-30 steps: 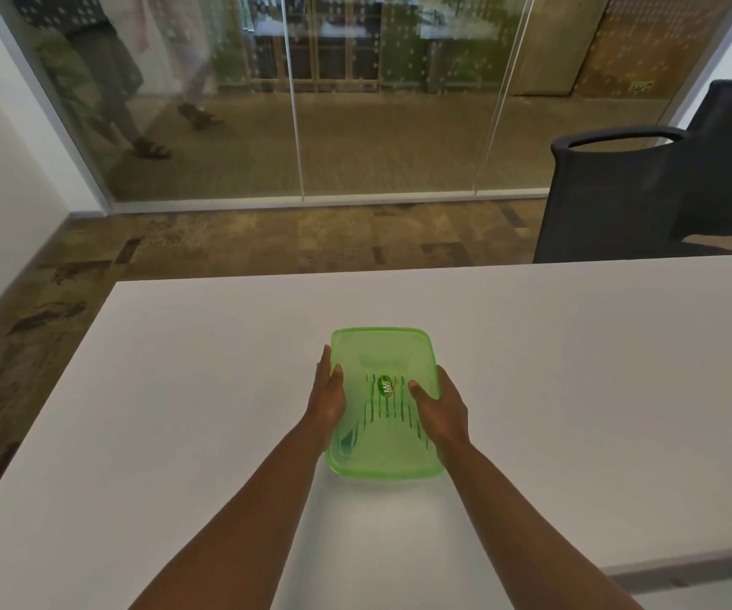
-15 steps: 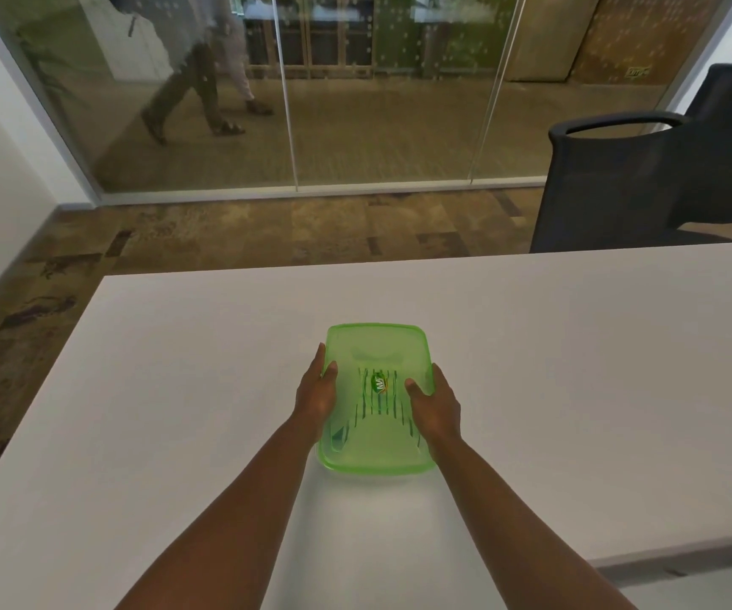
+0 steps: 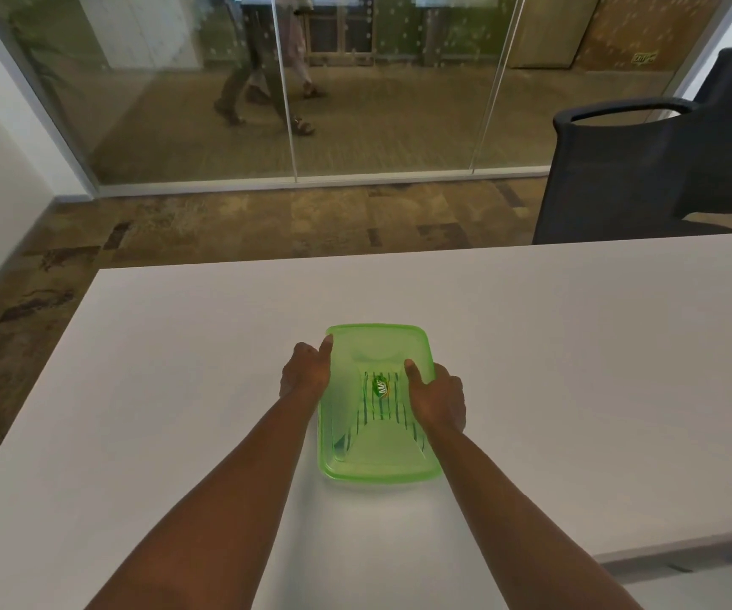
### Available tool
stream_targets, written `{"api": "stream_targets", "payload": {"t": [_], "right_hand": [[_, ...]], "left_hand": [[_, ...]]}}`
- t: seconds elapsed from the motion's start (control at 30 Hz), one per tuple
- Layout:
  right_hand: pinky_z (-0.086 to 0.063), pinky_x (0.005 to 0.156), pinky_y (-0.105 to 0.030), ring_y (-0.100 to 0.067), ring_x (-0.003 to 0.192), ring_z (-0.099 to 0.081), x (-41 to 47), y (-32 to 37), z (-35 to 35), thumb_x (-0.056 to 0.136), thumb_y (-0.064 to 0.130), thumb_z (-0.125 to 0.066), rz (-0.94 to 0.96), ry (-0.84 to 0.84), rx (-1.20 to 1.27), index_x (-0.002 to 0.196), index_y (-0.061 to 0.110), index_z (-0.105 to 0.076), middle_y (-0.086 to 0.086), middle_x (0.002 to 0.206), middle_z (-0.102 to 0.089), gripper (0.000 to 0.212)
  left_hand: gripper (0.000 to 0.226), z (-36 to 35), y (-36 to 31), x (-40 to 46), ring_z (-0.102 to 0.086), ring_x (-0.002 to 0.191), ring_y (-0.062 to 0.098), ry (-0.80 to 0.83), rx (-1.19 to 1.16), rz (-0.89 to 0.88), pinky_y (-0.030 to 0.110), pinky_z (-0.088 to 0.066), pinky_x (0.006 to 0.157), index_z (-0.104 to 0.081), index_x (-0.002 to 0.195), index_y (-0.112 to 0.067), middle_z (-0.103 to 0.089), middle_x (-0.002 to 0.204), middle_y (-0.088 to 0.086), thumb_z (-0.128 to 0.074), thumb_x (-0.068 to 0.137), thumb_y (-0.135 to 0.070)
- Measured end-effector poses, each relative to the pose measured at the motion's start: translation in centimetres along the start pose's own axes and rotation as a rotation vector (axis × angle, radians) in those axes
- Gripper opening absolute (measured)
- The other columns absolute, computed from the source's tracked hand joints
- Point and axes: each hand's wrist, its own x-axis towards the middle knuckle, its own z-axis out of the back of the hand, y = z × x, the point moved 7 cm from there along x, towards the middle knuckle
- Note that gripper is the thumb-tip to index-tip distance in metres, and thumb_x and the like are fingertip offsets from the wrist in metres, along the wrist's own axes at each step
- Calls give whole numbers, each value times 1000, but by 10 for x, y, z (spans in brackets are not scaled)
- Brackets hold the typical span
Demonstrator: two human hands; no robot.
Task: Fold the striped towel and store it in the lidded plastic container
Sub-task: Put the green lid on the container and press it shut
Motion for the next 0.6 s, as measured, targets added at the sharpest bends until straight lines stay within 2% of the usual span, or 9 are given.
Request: {"api": "stream_targets", "payload": {"t": [0.1, 0.2, 0.23, 0.33, 0.43, 0.6], "right_hand": [[-42, 96, -41, -32, 120, -50, 0, -1, 2, 89, 56, -43, 25, -25, -4, 137, 17, -41, -13, 130, -50, 62], [-42, 96, -41, -33, 119, -50, 1, 0, 2, 89, 55, -44, 39, -31, 4, 136, 16, -41, -13, 129, -51, 61], [-42, 95, -41, -33, 119, -51, 0, 0, 2, 89, 55, -45, 41, -34, 4, 136, 16, -42, -14, 129, -51, 61], [-43, 95, -42, -34, 117, -51, 1, 0, 1, 89, 55, -43, 51, -41, -22, 135, 15, -42, -14, 127, -51, 61], [-43, 95, -43, -35, 118, -51, 1, 2, 0, 90, 55, -40, 58, -36, -60, 136, 15, -40, -15, 128, -49, 61], [-44, 93, -43, -36, 118, -50, -1, 4, -7, 91, 55, -37, 93, -1, -133, 136, 13, -37, -16, 129, -47, 61]], "left_hand": [[53, -7, 0, 8, -56, 102, 35, 82, 28, -27, 43, -51, 90, -54, 102, -3, -55, 97, 15, -37, 92, -52], [42, -13, 1, 12, -49, 89, 30, 142, -15, -24, 36, -46, 73, -49, 95, -10, -49, 97, 11, -34, 94, -50], [42, -14, 1, 13, -48, 89, 29, 145, -10, -29, 35, -44, 73, -49, 96, -10, -49, 98, 12, -33, 94, -49], [50, -15, -1, 14, -53, 102, 34, 116, 48, -61, 37, -44, 83, -51, 111, -3, -55, 109, 21, -28, 97, -45], [49, -15, -1, 11, -53, 111, 35, 62, 124, -72, 39, -43, 92, -51, 117, -6, -58, 120, 21, -24, 98, -42], [45, -14, 6, 8, -56, 103, 34, -55, 172, -102, 33, -36, 75, -51, 105, -6, -62, 112, 19, -22, 99, -39]]}}
